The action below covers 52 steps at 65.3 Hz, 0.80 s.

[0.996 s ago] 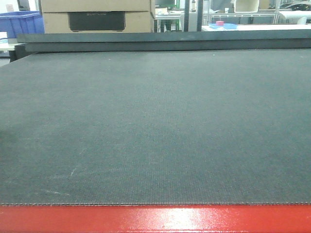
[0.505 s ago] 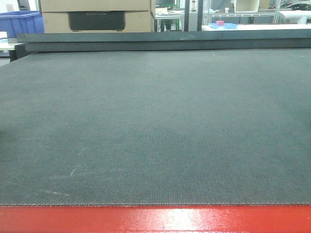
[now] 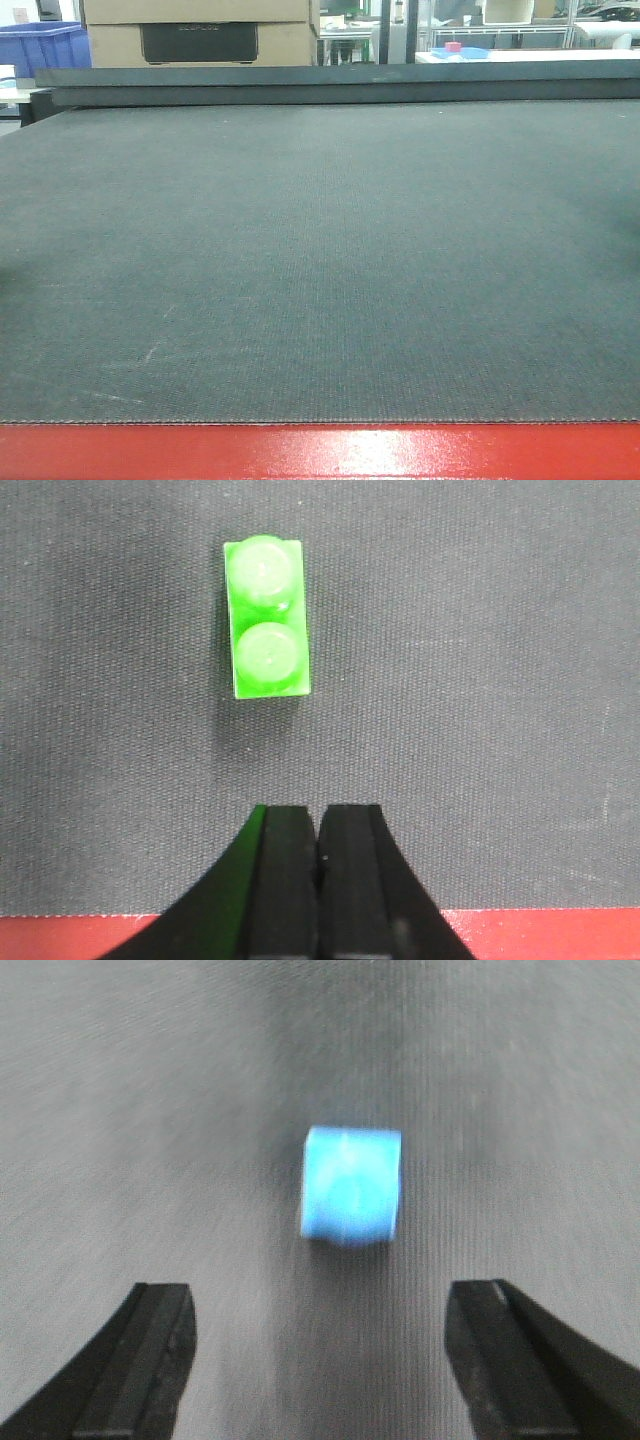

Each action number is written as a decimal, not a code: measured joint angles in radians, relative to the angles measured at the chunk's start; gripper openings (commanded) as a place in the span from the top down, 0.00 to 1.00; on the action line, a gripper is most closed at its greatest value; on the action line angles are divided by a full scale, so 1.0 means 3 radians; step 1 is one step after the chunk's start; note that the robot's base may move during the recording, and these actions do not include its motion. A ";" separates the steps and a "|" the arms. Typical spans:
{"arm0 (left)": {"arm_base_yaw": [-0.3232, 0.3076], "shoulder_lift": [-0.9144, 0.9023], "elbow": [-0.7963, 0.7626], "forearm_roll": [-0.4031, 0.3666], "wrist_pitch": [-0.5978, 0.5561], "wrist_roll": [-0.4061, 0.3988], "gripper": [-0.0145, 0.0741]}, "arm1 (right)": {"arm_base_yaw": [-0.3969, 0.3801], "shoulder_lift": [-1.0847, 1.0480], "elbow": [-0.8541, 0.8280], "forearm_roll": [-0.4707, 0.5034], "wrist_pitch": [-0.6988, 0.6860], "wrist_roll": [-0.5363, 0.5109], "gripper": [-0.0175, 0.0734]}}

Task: Grab block from conveyor and place in blue bin
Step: 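Close the left gripper around the bright green block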

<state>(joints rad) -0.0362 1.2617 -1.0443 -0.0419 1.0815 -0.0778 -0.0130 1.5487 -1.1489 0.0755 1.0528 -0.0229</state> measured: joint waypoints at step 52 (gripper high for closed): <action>0.0000 0.0366 -0.0234 0.0061 0.0192 -0.0101 0.96 | -0.0043 0.0538 -0.0186 0.0019 -0.0246 -0.0080 0.98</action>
<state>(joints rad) -0.0362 1.3714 -1.1145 -0.0237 1.1392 -0.1082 -0.0260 1.7101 -1.2047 0.0813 0.9791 -0.0470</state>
